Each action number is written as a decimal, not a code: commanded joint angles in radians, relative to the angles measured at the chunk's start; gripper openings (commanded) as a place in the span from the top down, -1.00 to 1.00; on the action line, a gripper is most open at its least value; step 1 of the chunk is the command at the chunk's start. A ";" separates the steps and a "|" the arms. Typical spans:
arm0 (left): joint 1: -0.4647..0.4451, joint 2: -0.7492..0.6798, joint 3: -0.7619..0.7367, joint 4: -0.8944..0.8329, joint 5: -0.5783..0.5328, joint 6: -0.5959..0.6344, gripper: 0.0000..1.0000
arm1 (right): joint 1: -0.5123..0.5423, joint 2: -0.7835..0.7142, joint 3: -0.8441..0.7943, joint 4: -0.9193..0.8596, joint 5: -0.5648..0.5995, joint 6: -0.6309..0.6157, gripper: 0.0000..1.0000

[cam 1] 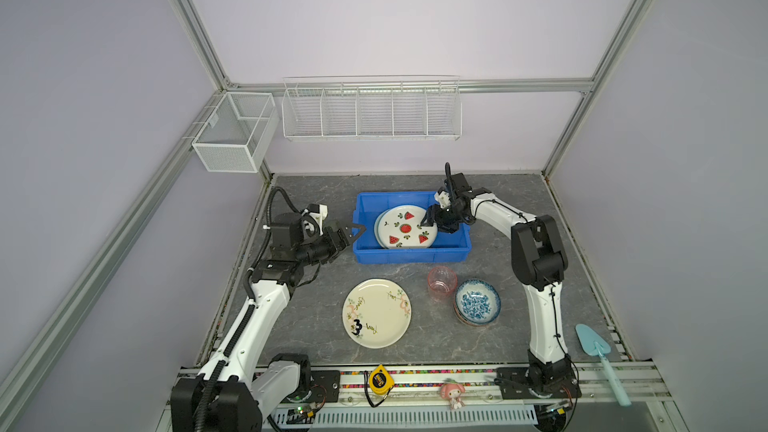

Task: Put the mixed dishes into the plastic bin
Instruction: 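Open the right gripper and lift it off the watermelon plate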

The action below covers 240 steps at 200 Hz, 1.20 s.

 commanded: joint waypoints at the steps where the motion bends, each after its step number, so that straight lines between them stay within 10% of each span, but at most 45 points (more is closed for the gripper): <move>1: 0.005 -0.021 -0.012 -0.006 -0.003 0.006 -0.83 | 0.011 -0.038 0.031 -0.028 0.032 -0.022 -0.26; 240: 0.006 -0.025 -0.011 -0.083 -0.051 0.057 -0.84 | 0.092 -0.066 0.119 -0.145 0.247 -0.058 -0.36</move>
